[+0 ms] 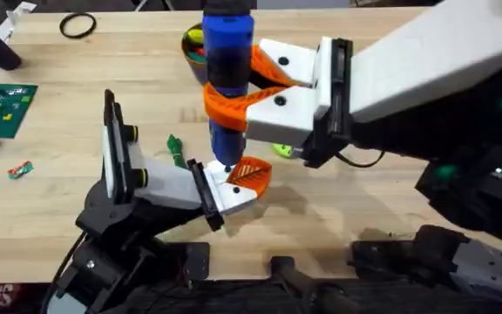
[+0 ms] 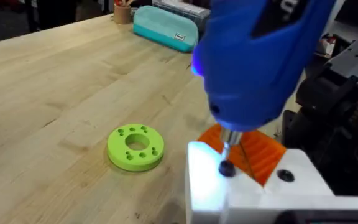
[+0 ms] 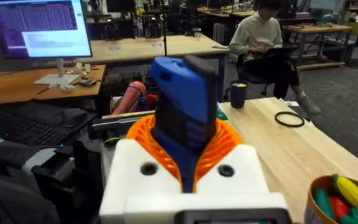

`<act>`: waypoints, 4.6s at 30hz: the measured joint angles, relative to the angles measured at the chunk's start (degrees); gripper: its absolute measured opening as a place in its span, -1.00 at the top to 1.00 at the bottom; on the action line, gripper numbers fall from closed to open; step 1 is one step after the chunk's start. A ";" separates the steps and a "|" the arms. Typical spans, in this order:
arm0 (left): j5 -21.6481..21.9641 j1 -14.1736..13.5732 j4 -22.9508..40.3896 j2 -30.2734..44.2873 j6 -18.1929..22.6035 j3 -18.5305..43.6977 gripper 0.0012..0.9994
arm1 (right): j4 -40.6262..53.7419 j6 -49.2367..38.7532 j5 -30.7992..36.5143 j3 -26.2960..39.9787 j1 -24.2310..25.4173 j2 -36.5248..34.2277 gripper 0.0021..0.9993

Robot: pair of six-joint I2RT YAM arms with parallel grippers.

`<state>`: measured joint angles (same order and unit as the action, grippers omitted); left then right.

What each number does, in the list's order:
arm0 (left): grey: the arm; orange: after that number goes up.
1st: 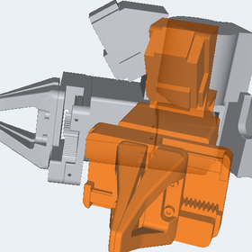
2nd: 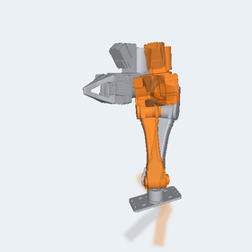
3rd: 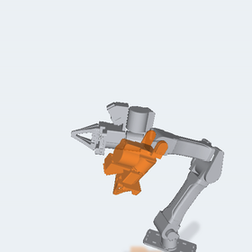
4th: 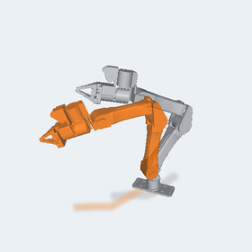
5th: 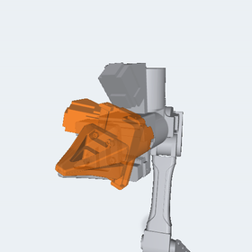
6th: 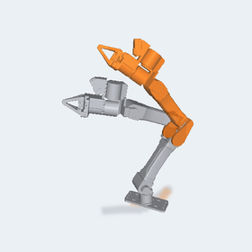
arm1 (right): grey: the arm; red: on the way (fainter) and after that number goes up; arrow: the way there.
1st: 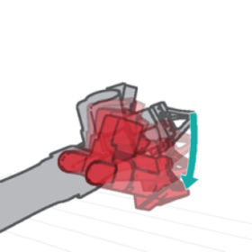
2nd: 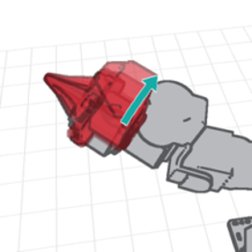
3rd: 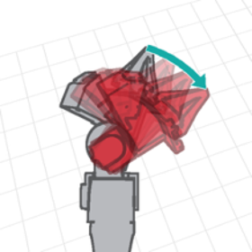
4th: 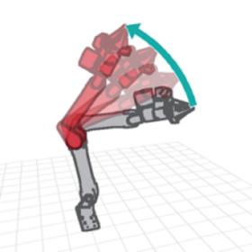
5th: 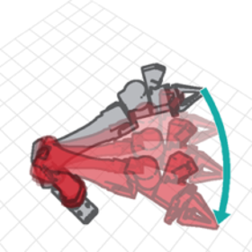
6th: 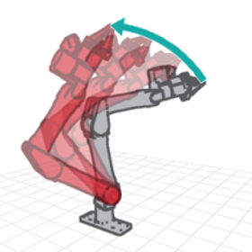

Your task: Pick up the gripper from the table and insert it into the empty holder that is missing its gripper. Then pick up a screw, insert it into the mounting hole, and use the screwdriver to tighten it. Finally, clean up the table by picking up the vegetable and placing it into the bucket.

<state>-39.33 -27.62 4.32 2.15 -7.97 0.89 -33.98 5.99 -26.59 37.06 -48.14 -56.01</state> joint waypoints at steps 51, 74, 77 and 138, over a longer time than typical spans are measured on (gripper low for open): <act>0.00 0.00 0.00 0.00 0.00 0.00 0.96 | -0.81 1.34 -0.26 0.00 -0.02 -1.51 0.90; -0.02 0.00 0.00 -0.01 0.00 0.00 0.96 | 0.39 1.34 -0.44 -0.02 0.04 0.59 0.90; -0.02 0.00 0.00 -0.01 0.00 0.00 0.96 | 0.40 1.34 -0.44 -0.02 0.04 0.59 0.90; -0.04 0.00 0.00 0.01 -0.02 0.00 0.96 | -2.21 1.27 -4.33 -0.02 1.12 -2.58 0.90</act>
<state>-39.37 -27.62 4.32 2.15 -7.99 0.89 -36.19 7.27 -30.92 37.04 -47.02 -58.59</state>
